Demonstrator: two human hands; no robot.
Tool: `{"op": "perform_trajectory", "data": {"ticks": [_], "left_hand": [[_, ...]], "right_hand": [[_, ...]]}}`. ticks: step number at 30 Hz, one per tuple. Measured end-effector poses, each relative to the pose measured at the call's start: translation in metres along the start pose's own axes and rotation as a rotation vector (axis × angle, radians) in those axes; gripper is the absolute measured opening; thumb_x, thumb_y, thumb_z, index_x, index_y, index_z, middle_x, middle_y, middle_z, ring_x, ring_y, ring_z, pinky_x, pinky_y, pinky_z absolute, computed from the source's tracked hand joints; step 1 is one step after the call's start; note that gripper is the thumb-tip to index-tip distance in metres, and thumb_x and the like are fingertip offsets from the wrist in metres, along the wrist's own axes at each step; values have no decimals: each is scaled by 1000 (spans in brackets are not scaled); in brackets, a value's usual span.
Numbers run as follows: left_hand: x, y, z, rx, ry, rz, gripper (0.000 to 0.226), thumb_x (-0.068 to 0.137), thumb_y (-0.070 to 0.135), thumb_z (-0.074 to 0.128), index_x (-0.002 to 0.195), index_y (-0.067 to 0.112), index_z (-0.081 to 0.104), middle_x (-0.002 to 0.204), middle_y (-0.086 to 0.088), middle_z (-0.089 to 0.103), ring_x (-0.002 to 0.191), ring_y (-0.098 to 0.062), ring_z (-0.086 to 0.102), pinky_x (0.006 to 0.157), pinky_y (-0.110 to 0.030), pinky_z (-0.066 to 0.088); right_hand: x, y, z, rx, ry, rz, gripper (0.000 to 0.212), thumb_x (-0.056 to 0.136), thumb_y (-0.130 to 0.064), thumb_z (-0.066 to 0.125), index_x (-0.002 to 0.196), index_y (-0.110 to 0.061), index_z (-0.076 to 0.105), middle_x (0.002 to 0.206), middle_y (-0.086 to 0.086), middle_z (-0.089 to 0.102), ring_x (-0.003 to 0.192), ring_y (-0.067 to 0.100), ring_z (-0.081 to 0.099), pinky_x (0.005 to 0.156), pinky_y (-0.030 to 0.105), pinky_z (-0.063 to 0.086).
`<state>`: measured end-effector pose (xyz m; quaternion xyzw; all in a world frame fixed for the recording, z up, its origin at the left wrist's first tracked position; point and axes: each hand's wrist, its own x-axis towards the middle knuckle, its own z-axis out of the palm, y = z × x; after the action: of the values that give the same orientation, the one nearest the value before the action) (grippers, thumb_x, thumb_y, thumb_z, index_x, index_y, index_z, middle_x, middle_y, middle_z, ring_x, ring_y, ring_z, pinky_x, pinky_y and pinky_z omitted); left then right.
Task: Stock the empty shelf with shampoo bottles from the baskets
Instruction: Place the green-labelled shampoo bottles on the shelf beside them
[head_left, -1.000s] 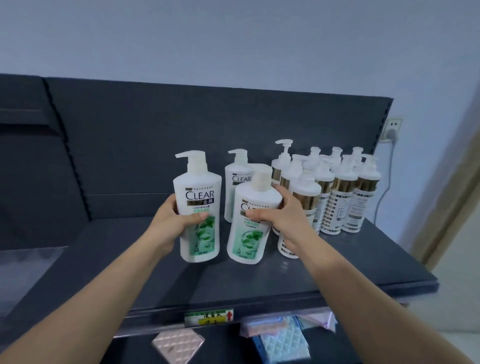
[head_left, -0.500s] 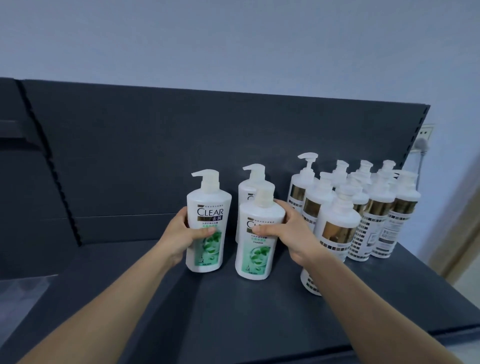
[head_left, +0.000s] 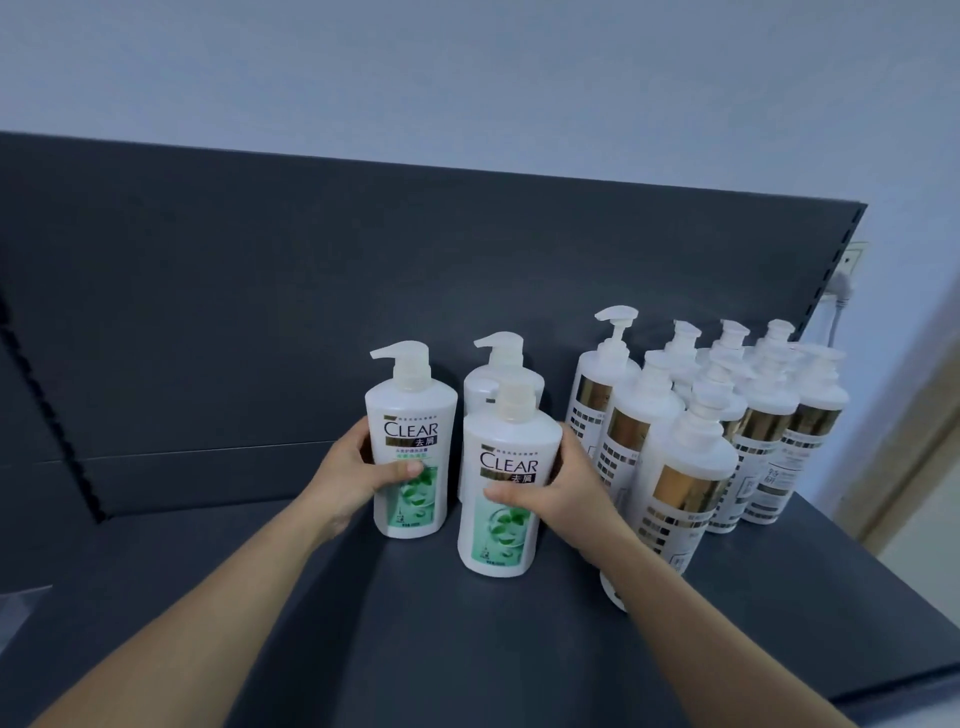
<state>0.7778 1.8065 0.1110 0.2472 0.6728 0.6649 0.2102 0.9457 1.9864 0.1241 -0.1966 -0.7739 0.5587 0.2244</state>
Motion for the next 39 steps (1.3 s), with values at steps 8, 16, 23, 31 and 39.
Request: {"op": "perform_trajectory", "data": {"ticks": [8,16,23,31,39], "left_hand": [[6,-2,8,120,121,111,49,70,4,83,109,23,60,99,6,72,89,1,65,77,-27,52],[13,-3,15,317,167,179,50,75,18,80,117,30,56,109,2,50,100,-8,49,87,-30,38],[12,-5,15,463,169,224,39,80,25,76,115,22,58,111,4,57,109,-13,48,89,-36,43],[-18,-1,20,840,140,6,50,82,29,73,116,4,46,121,-18,49,111,-33,51,84,-36,40],[-91,3,36,975,39,43,55,80,36,71,126,13,51,127,-10,55,118,-28,50,87,-36,44]], "right_hand": [[6,6,3,-93,34,21,72,44,-39,92,108,-31,58,104,-9,74,99,9,70,89,42,58],[8,4,8,-168,91,21,71,46,-47,88,107,-33,56,110,-8,69,103,12,67,89,43,57],[-2,-4,15,-251,130,80,75,55,-48,85,118,-28,51,114,-10,67,107,10,64,93,42,55],[-45,-9,18,-559,173,85,90,78,-41,76,150,-15,29,151,6,41,140,25,39,114,47,36],[-125,-11,-7,-719,88,65,75,91,-40,64,153,-14,29,154,5,36,141,24,36,114,41,34]]}}
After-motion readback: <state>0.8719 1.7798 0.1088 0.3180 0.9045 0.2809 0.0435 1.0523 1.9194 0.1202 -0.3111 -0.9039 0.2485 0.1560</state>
